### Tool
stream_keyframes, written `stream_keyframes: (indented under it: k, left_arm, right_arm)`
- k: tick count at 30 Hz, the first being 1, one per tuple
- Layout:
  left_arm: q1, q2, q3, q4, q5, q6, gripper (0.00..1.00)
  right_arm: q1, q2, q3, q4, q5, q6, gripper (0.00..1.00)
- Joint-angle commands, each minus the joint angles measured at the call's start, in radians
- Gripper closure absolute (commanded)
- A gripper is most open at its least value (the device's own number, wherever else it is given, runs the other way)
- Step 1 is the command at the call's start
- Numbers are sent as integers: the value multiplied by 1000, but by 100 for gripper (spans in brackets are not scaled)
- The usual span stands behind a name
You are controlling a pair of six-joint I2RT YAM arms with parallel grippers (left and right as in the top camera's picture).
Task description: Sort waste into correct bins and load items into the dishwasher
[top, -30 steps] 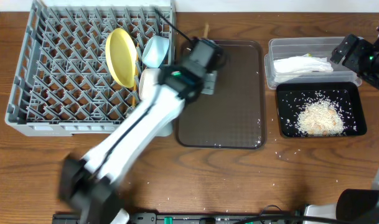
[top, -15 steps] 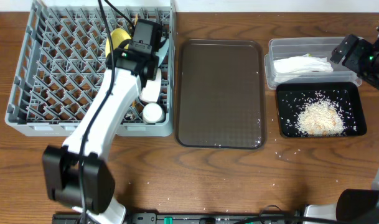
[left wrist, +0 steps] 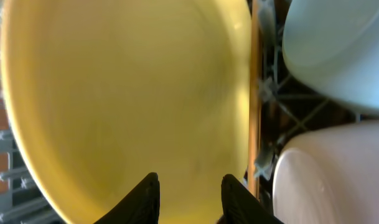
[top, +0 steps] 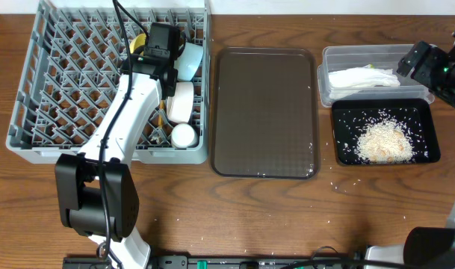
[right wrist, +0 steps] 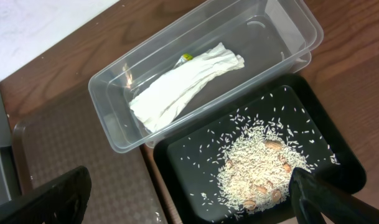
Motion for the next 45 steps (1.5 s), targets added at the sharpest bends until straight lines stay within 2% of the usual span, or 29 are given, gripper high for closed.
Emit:
stream_keyframes:
  k: [1, 7, 11, 12, 17, 21, 23, 24, 25, 26, 35, 40, 45]
  left_arm:
    - [-10, -77, 2, -61, -8, -86, 65]
    - [-37, -272, 6, -202, 114, -92, 64]
    - [-50, -408, 6, -302, 164, -92, 33]
    - [-50, -439, 6, -337, 180, -92, 22]
    - [-50, -573, 6, -540, 309, -92, 18]
    - [-50, -629, 6, -621, 282, -87, 16]
    - [-50, -657, 6, -659, 277, -87, 22]
    - [-50, -669, 6, -675, 277, -87, 21]
    - [-50, -679, 6, -686, 277, -87, 12]
    - [-50, -689, 6, -697, 277, -87, 12]
    - [-48, -747, 3, -725, 302, -88, 10]
    - [1, -888, -37, -563, 315, -88, 9]
    - [79, -1060, -190, -335, 333, -88, 8]
  right_arm:
    - [-9, -2, 2, 0, 2, 7, 1]
    - [-9, -2, 2, 0, 2, 7, 1]
    - [-9, -2, 2, 0, 2, 7, 1]
    - [-9, -2, 2, 0, 2, 7, 1]
    - [-9, -2, 2, 0, 2, 7, 1]
    - [-9, -2, 2, 0, 2, 7, 1]
    - [-9, -2, 2, 0, 2, 7, 1]
    - [-9, -2, 2, 0, 2, 7, 1]
    - [-9, -2, 2, 0, 2, 7, 1]
    - [-9, -2, 2, 0, 2, 7, 1]
    - [-9, -2, 2, 0, 2, 7, 1]
    - [-9, -2, 2, 0, 2, 7, 1]
    - [-9, -2, 2, 0, 2, 7, 1]
